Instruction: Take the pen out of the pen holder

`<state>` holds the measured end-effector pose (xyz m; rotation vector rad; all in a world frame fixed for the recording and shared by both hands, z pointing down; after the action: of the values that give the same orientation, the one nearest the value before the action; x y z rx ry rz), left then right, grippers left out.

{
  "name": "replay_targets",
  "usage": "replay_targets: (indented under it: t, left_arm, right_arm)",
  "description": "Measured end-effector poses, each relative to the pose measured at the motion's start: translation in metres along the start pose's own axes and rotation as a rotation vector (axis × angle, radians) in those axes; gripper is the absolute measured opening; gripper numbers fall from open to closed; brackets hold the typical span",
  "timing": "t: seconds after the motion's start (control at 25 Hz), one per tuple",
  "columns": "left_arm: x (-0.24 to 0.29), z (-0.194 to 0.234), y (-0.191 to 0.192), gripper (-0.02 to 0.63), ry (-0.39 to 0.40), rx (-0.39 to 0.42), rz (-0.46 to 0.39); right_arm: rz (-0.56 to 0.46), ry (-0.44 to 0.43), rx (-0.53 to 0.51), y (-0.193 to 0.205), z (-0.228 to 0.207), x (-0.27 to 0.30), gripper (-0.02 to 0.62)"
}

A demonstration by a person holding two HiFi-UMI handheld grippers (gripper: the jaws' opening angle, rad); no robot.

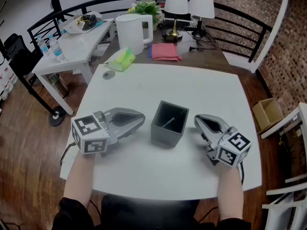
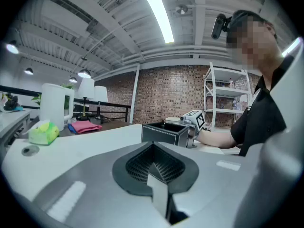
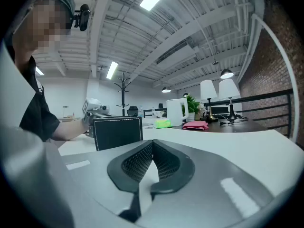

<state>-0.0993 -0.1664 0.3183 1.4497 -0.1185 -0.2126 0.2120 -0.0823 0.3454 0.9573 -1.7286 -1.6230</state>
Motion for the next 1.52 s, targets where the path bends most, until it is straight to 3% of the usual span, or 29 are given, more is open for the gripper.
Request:
replay_targets:
  t: [0.16, 0.28, 0.44, 0.56, 0.64, 0.68, 0.76, 0.88, 1.2, 1.52]
  left_arm:
    - [0.008, -0.008, -0.036, 0.002, -0.012, 0.068, -0.066]
    - [0.026, -0.023, -0.055, 0.003, 0.051, 0.076, -0.063]
    - [0.062, -0.031, -0.06, 0.005, 0.108, 0.057, 0.036]
    - [0.084, -0.03, -0.058, 0.014, 0.114, 0.014, 0.187]
    - [0.096, -0.032, -0.058, 0.118, 0.127, 0.018, 0.297]
    - [0.101, -0.033, -0.058, 0.133, 0.126, 0.036, 0.342]
    - [0.111, -0.032, -0.06, 0.133, 0.116, 0.071, 0.41]
    - [0.124, -0.028, -0.062, 0.133, 0.108, 0.058, 0.48]
    - [0.142, -0.04, -0.059, 0.116, 0.147, 0.128, 0.581]
    - [0.15, -0.042, -0.06, 0.091, 0.14, 0.223, 0.56]
  right_arm:
    - [0.007, 0.002, -0.001, 0.0, -0.001, -0.002, 0.014]
    - [0.009, 0.001, -0.001, 0.001, 0.0, -0.003, 0.014]
    - [0.007, 0.003, -0.001, 0.0, 0.0, -0.003, 0.014]
    - [0.006, 0.004, 0.0, 0.0, 0.0, -0.002, 0.014]
    - [0.007, 0.003, 0.0, 0.0, -0.001, -0.002, 0.014]
    - [0.007, 0.003, 0.0, 0.0, 0.0, -0.002, 0.014]
    - [0.008, 0.003, -0.001, 0.0, 0.0, -0.002, 0.014]
    - [0.008, 0.001, -0.002, -0.001, 0.001, -0.002, 0.014]
    - [0.009, -0.019, -0.002, 0.0, 0.002, -0.002, 0.014]
    - [0.016, -0.027, -0.004, 0.001, 0.003, -0.003, 0.014]
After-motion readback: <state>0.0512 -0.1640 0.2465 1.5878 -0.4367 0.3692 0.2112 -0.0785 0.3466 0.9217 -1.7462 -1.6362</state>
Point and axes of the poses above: the fingertips, and each gripper's own axes: x forward along the fingers, z to its left, y out of its underside, the point moved 10 cm from there along -x, backward along the fingers, and after that the axes turned 14 degrees about -z, right-handed, at the moved point
